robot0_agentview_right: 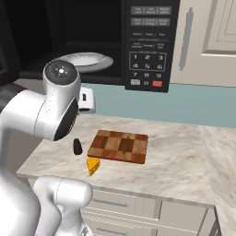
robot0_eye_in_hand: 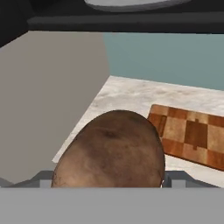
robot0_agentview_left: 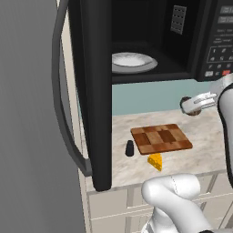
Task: Retrieve the reheated potato from the microwave, then place the potato, cheese, and condiment on the cutting board.
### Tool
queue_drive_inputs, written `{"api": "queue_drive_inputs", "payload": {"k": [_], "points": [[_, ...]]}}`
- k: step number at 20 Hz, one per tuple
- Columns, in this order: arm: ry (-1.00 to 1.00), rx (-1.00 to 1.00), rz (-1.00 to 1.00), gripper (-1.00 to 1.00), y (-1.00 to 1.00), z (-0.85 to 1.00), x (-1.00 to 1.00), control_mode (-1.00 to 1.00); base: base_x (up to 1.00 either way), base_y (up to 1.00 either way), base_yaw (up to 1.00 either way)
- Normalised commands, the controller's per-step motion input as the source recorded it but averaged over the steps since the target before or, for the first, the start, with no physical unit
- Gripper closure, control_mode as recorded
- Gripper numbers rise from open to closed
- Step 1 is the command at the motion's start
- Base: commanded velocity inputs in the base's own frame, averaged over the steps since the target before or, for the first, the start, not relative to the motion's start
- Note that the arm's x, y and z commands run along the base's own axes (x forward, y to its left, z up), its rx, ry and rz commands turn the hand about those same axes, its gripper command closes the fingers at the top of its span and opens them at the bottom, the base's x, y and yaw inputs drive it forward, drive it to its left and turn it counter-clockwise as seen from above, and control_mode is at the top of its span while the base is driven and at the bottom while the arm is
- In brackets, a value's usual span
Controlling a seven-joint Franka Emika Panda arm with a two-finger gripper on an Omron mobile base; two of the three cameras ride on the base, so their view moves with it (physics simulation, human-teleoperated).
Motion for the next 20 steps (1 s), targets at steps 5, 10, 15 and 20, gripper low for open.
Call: {"api": "queue_drive_inputs", "payload": {"k": [5,10,15,20], "points": [[0.06,0.00,0.00,1.00,-0.14,-0.53,0.14,-1.00,0.00,0.00,0.00],[0.11,0.00,0.00,1.00,-0.20,-0.45,0.36,-1.00,0.00,0.00,0.00],[0.22,0.00,0.00,1.00,-0.21,-0.39,0.57,-1.00,0.00,0.00,0.00],[0.22,0.00,0.00,1.00,-0.14,-0.41,0.56,-1.00,0.00,0.00,0.00]]}}
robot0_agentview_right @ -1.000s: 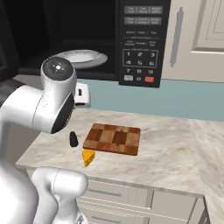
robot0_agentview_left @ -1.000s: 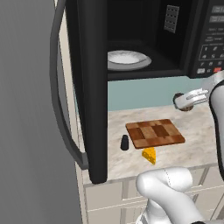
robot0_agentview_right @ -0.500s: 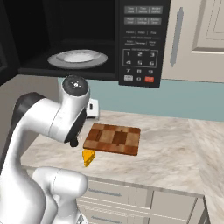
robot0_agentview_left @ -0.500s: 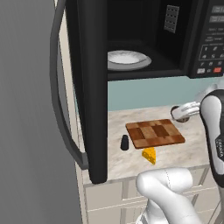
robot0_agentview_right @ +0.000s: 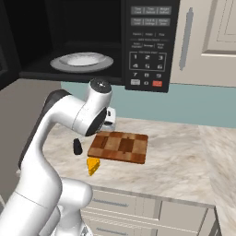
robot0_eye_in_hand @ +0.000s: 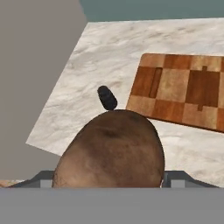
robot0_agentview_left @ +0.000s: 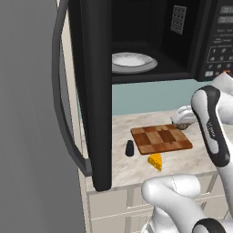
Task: Retrieve the reheated potato from the microwave, then place the potato, cheese, and condiment on the cutting board.
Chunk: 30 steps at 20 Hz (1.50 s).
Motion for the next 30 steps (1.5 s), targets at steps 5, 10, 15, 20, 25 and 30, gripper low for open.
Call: {"api": "queue_drive_inputs", "payload": {"k": [5,10,15,20,25,30], "points": [[0.15,0.00,0.00,1.00,-0.02,-0.52,0.52,-1.00,0.00,0.00,0.00],[0.01,0.00,0.01,1.00,0.06,-0.57,0.46,-1.00,0.00,0.00,0.00],[0.00,0.00,0.03,1.00,0.06,-0.53,0.44,-1.00,0.00,0.00,0.00],[0.00,0.00,0.01,1.00,0.07,-0.44,0.46,-1.00,0.00,0.00,0.00],[0.00,0.00,0.00,1.00,0.04,-0.30,0.49,-1.00,0.00,0.00,0.00],[0.00,0.00,0.00,1.00,0.05,-0.37,0.40,-1.00,0.00,0.00,0.00]]}}
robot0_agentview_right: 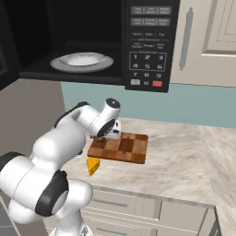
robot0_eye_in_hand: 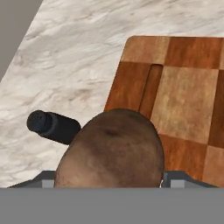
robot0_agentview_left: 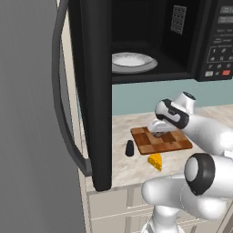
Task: Retrieve the reheated potato from the microwave, then place the potato, cheese, and condiment on the cutting board.
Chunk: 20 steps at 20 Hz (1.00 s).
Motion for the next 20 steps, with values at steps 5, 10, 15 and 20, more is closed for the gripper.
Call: {"api": "queue_drive_inputs", "payload": {"k": [5,10,15,20], "points": [[0.00,0.00,0.00,1.00,0.02,-0.40,0.40,-1.00,0.00,0.00,0.00],[0.00,0.00,0.00,1.00,0.00,-0.34,0.39,-1.00,0.00,0.00,0.00],[-0.01,0.00,0.00,1.00,0.00,-0.28,0.36,-1.00,0.00,0.00,0.00],[-0.02,0.00,0.00,1.00,0.02,-0.24,0.35,-1.00,0.00,0.00,0.00]]}}
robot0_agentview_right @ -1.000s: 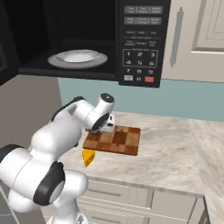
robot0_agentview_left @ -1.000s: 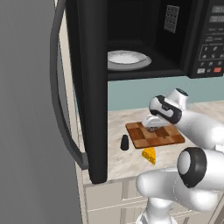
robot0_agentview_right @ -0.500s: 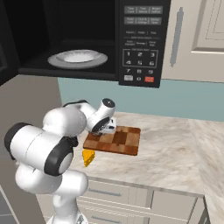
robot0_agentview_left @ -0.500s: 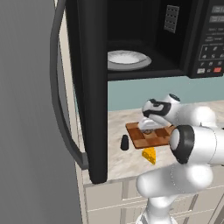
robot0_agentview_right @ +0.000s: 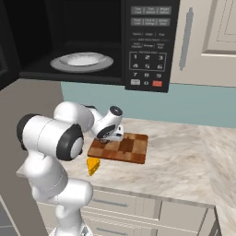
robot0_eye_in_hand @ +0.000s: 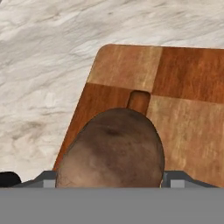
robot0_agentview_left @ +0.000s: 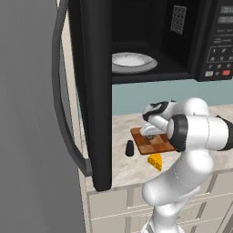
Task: Retrieve the reheated potato from the microwave, then place the potato, cheese, and condiment on the cutting board.
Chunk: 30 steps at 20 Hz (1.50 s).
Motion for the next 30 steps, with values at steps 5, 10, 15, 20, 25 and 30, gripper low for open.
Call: {"api": "queue_drive_inputs", "payload": {"k": [5,10,15,20,25,30], "points": [[0.00,0.00,0.00,1.00,0.02,-0.23,0.19,-1.00,0.00,0.00,0.00],[0.00,0.00,0.00,1.00,0.06,-0.26,0.06,-1.00,0.00,0.00,0.00],[0.00,0.00,0.00,1.00,0.04,-0.28,0.01,-1.00,0.00,0.00,0.00],[0.00,-0.02,0.00,1.00,0.05,-0.26,-0.03,-1.00,0.00,0.00,0.00],[0.00,-0.02,0.00,1.00,0.07,-0.23,-0.06,-1.00,0.00,0.00,0.00],[0.00,-0.03,0.00,1.00,0.05,-0.25,-0.07,-1.00,0.00,0.00,0.00]]}}
